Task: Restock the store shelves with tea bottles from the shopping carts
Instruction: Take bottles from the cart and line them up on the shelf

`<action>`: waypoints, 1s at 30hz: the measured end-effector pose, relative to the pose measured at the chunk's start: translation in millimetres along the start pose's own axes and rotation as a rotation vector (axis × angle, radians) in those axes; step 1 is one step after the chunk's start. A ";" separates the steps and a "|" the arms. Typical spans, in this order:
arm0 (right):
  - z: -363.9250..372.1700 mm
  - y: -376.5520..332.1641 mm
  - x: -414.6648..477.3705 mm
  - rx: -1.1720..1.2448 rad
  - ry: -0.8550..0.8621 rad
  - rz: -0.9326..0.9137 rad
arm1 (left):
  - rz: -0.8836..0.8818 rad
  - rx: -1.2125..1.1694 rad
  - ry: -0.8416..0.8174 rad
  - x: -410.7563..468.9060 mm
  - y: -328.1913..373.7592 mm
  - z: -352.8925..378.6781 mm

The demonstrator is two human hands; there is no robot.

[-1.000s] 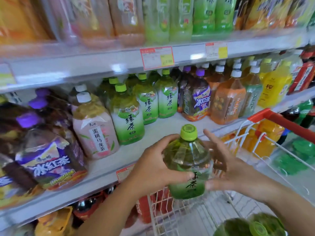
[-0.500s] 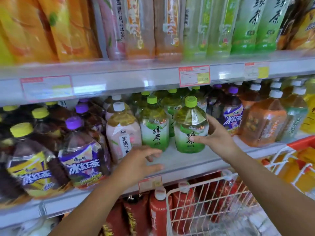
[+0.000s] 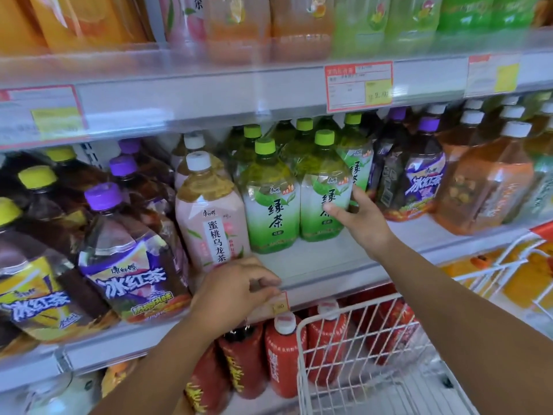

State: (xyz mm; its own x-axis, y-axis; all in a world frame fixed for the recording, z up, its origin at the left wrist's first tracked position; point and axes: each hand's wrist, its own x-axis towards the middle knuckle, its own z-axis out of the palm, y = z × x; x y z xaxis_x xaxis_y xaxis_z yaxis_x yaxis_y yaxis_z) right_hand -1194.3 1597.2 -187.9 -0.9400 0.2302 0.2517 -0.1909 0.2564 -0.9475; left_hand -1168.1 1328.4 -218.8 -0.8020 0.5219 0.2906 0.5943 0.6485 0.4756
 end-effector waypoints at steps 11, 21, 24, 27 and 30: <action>-86.2 -37.7 -127.0 -0.353 -0.098 0.040 | 0.189 0.227 0.178 -9.9 16.5 5.9; -145.1 -28.9 -253.5 -1.081 -0.527 0.587 | 0.473 -0.041 -0.305 -32.6 111.9 73.0; -134.2 -17.1 -266.5 -1.279 -0.597 0.642 | 0.455 -0.043 -0.476 -37.8 125.3 90.3; -124.0 -8.1 -274.2 -1.231 -0.505 0.605 | 0.417 -0.018 -0.584 -38.4 133.6 98.7; -120.3 -8.7 -272.1 -1.162 -0.403 0.537 | 0.375 -0.030 -0.635 -36.2 138.0 101.2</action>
State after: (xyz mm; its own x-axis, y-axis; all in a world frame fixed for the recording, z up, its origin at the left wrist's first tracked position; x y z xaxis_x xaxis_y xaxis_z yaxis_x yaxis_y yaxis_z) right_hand -902.9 1645.2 -224.5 -0.8780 0.3140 -0.3613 0.3853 0.9114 -0.1443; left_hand -1051.0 1455.1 -247.7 -0.3506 0.9318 -0.0944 0.8124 0.3527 0.4644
